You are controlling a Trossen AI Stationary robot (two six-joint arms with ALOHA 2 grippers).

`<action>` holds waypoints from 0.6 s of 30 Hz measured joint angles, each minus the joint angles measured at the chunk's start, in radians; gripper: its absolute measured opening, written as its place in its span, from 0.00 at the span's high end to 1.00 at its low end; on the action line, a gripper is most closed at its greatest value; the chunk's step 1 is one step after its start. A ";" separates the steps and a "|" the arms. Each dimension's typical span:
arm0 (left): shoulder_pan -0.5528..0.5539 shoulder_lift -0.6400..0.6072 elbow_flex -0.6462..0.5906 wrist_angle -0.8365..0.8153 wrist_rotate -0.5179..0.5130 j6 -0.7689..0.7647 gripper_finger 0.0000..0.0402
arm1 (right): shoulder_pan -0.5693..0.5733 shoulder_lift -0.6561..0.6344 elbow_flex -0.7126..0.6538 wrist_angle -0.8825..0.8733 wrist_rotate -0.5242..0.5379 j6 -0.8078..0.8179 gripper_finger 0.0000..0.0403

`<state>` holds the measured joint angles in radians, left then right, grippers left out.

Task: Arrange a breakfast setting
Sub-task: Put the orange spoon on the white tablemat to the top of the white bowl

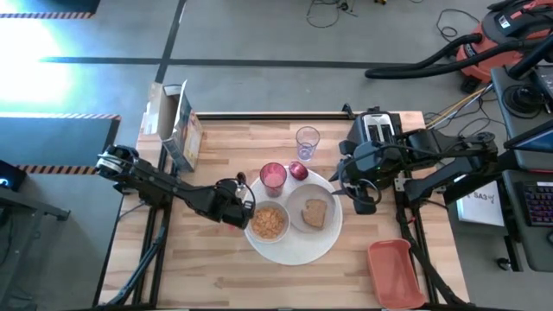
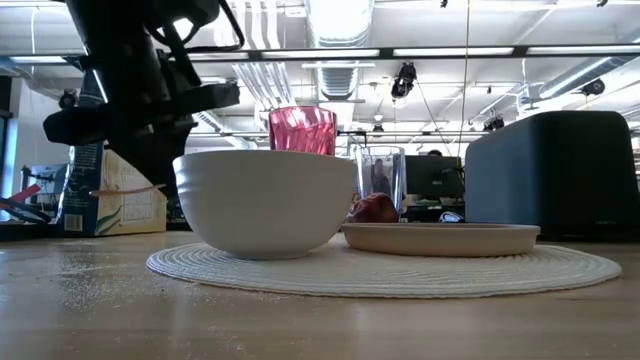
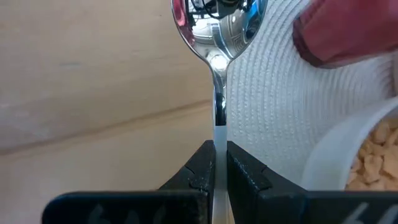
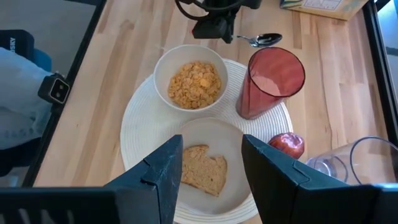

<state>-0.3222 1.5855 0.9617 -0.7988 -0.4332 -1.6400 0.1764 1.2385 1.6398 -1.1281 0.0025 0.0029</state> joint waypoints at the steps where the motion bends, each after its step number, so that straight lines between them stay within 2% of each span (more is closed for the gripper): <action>1: 0.000 0.000 -0.003 0.006 0.001 -0.012 0.97 | 0.000 0.000 0.000 -0.001 -0.001 0.000 0.62; 11: -0.002 0.000 -0.038 0.166 0.009 -0.020 0.97 | 0.000 0.000 0.000 0.000 -0.001 -0.003 0.62; 18: -0.002 0.001 -0.090 0.202 0.014 -0.044 0.97 | 0.000 0.000 0.000 0.000 -0.001 -0.003 0.62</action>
<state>-0.3241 1.5864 0.8716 -0.5971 -0.4194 -1.6843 0.1764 1.2381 1.6398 -1.1286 0.0017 0.0002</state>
